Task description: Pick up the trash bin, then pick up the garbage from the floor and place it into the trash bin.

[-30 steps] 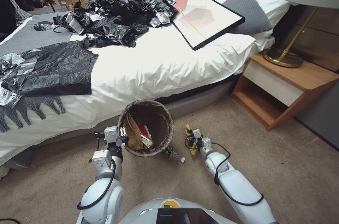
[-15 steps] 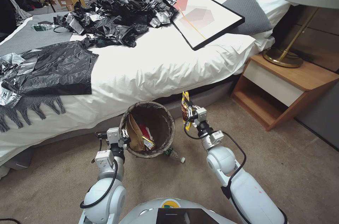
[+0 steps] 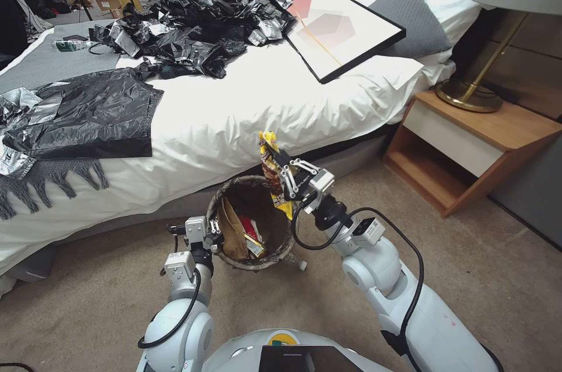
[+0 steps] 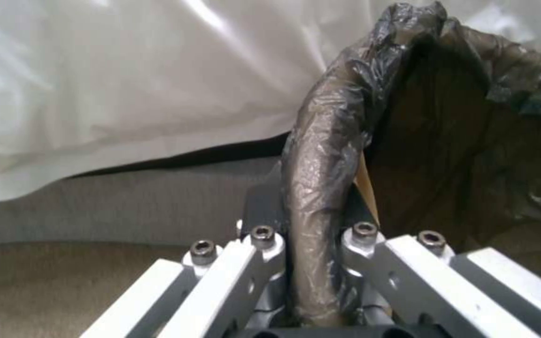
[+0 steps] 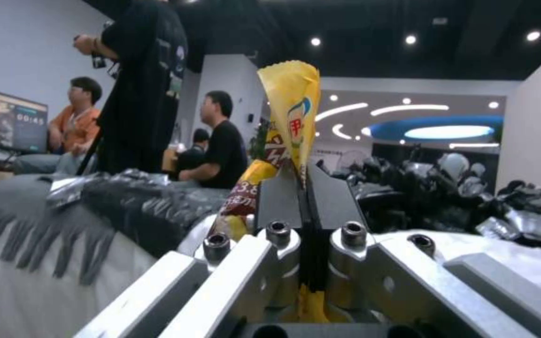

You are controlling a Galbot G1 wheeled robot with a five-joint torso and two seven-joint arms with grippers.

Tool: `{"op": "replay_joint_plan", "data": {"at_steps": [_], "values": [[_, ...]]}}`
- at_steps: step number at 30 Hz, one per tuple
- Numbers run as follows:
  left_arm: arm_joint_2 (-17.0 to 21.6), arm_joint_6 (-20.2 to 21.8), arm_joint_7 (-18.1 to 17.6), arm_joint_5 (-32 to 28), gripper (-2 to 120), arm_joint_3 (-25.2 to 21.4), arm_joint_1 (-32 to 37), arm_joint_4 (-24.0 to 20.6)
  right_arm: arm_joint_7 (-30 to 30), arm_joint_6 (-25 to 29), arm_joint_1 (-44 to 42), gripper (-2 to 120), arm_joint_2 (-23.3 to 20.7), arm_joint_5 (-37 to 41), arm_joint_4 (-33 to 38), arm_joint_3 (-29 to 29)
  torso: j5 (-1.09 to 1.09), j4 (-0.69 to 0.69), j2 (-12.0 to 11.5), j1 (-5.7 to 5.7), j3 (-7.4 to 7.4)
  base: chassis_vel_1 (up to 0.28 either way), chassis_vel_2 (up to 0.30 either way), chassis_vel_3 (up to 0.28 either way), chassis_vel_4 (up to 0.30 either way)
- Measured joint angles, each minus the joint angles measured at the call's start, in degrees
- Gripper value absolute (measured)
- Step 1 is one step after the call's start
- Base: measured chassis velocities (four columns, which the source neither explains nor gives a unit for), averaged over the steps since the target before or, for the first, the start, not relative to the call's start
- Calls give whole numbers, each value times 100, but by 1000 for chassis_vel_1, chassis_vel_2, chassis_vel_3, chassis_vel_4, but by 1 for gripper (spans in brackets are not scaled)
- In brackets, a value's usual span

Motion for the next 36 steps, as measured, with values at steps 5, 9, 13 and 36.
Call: {"op": "replay_joint_plan", "data": {"at_steps": [5,9,13,36], "values": [[-2,51,-22,-70,5,19,25,-32,-35,19,18,0,15,-31,-168,-107,0,0,0,0,0,0,0,0,0],[-2,72,-32,-97,5,30,36,-52,-38,51,20,0,46,-62,-305,-174,0,-1,0,0,0,0,0,0,0],[-5,94,-42,-128,5,45,57,-85,-46,102,19,0,92,-111,-537,-260,0,0,0,0,0,0,0,0,0],[-6,121,-58,-234,5,72,83,-187,-26,221,-191,12,317,-468,-1507,-438,0,0,0,0,0,0,0,0,0]]}}
